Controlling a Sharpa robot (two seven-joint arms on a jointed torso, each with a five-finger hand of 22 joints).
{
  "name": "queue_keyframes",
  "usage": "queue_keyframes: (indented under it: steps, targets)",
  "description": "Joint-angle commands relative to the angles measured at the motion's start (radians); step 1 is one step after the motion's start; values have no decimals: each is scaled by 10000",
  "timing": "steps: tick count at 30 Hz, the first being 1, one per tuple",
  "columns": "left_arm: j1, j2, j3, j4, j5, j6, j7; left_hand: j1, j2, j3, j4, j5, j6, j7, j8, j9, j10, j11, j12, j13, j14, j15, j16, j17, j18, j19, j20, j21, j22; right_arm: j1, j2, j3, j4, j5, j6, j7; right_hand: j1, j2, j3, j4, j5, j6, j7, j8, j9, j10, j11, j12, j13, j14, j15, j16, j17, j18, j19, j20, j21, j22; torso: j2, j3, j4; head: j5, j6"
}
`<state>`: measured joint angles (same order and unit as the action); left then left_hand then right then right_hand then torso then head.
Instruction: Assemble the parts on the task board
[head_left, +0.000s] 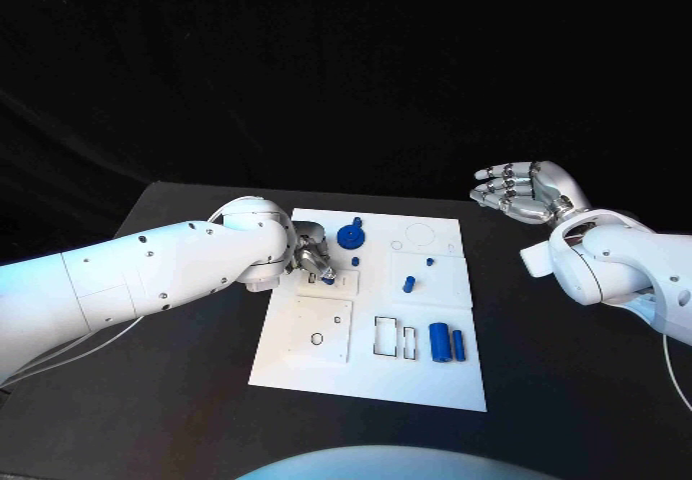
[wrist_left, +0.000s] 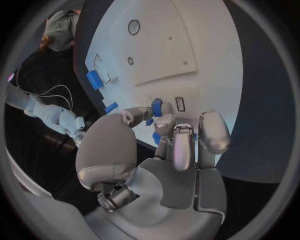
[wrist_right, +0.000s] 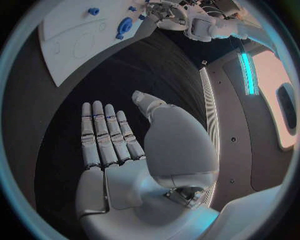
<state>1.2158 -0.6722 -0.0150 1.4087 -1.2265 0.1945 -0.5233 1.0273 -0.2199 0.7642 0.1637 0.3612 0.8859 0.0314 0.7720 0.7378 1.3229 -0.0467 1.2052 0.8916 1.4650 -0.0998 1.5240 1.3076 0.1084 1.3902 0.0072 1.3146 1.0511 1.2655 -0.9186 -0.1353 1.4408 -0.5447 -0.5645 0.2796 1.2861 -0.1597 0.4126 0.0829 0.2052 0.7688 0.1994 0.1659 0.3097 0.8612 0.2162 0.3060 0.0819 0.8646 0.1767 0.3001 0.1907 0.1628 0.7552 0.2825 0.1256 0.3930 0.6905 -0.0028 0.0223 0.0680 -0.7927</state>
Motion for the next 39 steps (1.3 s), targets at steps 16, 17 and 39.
queue_keyframes:
  steps: [16, 17, 39]
  targets:
    - [-35, 112, -26, -39, 117, 306, -1, -214, 27, -531, 281, -65, 319, -132, -122, -8, 166, -54, 185, 175, 841, -85, 111, 1676, -132, 107, -50, 95, 132, -5, -4, 1, 19, -30, 190, 78, -110, 0, -58, -11, 72, 71, 787, 39, -19, 98, -3, 52, -18, 61, -4, 44, -12, 139, 53, 15, 36, -14, -4, 0, 3, -37, -59]
    - [-35, 112, -26, -40, 117, 305, 0, -225, 33, -570, 310, -67, 328, -133, -128, -9, 171, -55, 193, 186, 842, -86, 114, 1684, -133, 110, -51, 99, 140, -5, -5, 1, 20, -30, 190, 78, -126, -1, -69, -3, 72, 75, 787, 39, -21, 100, -4, 54, -24, 62, -4, 44, -17, 139, 55, 15, 34, -18, -3, 1, 2, -37, -61]
    - [-37, 129, -24, -79, 124, 184, 16, -488, -5, -1711, 1058, -97, 481, -125, -276, -7, 194, -47, 234, 231, 851, -83, 140, 1734, -143, 132, -56, 113, 189, -5, -13, 1, 18, -28, 179, 80, -183, -5, -110, 25, 57, 85, 785, 38, -30, 104, -4, 61, -47, 65, -4, 40, -34, 138, 63, 15, 25, -32, -8, -6, 0, -39, -7]
